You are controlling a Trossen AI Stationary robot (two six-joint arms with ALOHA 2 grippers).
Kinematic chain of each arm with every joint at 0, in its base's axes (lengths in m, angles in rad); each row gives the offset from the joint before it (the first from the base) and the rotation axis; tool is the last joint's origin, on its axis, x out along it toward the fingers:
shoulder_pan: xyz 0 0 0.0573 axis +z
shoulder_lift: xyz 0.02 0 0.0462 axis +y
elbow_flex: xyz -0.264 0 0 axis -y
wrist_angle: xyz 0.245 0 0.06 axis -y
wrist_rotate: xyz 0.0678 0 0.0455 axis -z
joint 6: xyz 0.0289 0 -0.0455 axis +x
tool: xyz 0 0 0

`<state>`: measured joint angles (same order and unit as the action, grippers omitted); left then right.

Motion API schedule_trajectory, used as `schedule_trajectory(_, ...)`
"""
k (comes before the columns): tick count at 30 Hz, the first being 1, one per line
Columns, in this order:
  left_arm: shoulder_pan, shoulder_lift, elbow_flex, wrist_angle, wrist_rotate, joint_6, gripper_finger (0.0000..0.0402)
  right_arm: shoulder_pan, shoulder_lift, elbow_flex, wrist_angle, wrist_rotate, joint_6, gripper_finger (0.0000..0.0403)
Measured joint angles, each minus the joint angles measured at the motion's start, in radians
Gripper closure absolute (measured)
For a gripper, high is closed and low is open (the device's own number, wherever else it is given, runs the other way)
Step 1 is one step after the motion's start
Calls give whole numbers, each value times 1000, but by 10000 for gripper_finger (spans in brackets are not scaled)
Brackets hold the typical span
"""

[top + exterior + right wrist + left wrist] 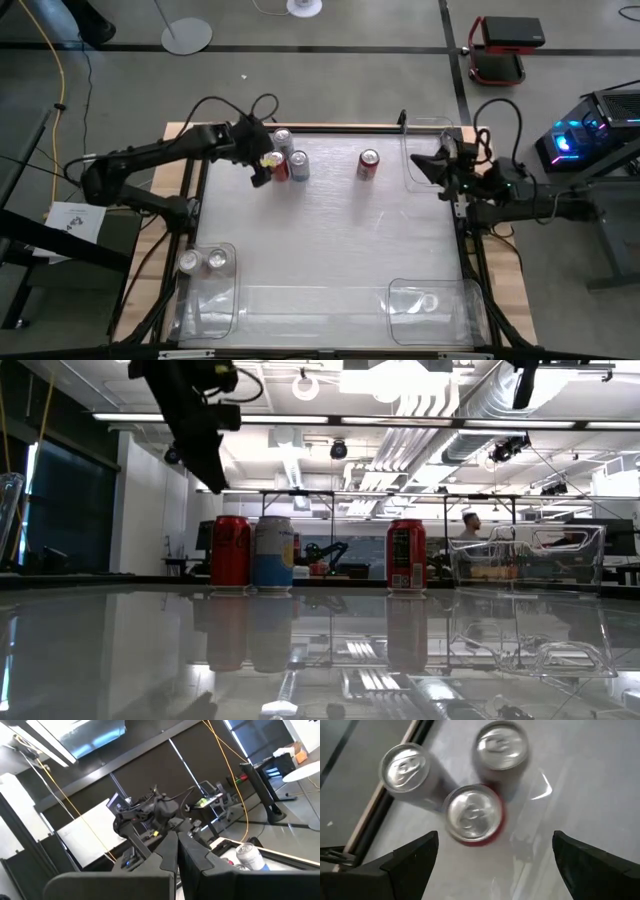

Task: Sort soda cans
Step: Put the left red-black soda can into the bottom right transparent bin

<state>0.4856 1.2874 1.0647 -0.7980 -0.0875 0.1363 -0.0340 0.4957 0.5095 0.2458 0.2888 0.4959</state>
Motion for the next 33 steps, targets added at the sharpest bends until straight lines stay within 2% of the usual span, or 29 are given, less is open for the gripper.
schedule_trajectory(7,59,35,-65,76,115,42,35,0,36,0,35,-3,0,402)
schedule_trajectory(13,66,99,-87,174,44,43,35,0,36,0,61,-5,0,402)
schedule_trajectory(17,65,134,-89,237,49,42,35,0,35,0,71,-8,1,402)
schedule_trajectory(28,65,210,-90,218,55,58,35,0,35,0,73,-10,47,402)
schedule_trajectory(33,66,222,-90,219,65,51,65,0,35,0,73,-11,55,402)
